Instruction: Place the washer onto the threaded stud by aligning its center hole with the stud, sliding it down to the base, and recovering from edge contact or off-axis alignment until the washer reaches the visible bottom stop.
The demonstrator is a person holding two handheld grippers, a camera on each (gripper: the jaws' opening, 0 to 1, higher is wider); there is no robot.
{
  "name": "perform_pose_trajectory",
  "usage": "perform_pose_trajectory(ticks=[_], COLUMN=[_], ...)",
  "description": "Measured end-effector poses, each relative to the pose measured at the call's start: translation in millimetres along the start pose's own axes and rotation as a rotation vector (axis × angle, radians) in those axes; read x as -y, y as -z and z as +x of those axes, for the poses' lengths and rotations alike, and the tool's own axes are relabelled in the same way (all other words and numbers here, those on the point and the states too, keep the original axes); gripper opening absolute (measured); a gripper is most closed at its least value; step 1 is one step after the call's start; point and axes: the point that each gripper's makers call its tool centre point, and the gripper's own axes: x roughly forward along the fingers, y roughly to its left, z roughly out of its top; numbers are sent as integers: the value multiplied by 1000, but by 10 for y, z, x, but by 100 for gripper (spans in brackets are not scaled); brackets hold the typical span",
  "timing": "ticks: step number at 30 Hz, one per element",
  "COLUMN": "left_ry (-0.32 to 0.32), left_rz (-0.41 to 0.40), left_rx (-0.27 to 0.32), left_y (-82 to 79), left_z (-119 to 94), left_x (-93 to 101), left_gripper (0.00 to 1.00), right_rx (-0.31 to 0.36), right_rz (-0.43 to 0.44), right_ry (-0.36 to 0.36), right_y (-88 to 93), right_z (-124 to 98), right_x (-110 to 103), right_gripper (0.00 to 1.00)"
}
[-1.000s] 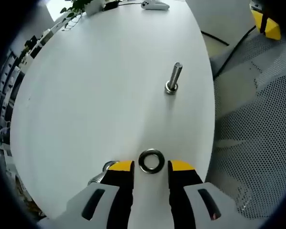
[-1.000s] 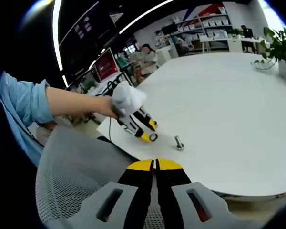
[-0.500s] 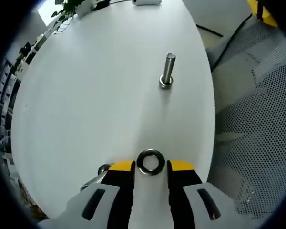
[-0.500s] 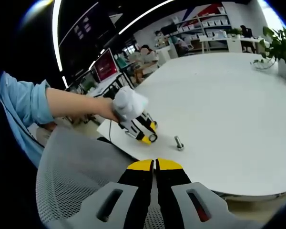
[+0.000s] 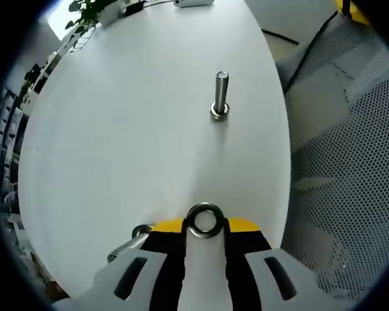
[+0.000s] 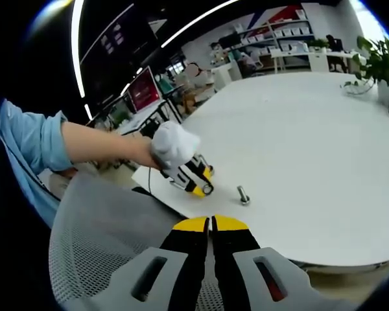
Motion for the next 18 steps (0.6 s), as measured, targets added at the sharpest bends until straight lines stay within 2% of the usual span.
perform_pose_trajectory(ticks=[9,13,18], left_ry=[-36,-11,-14], left_rz=[-29,-60,-86], left_rx=[38,39,60], left_y=[12,43,46], left_z=[-24,-67,-181], left_x=[-8,24,-20], left_gripper=[19,19,19], right_rx=[1,0,-5], right_rz=[2,2,-1], right_ry=[3,3,3], right_y=[0,2,7], right_z=[-2,-2,0], right_x=[4,4,4], right_gripper=[5,5,5])
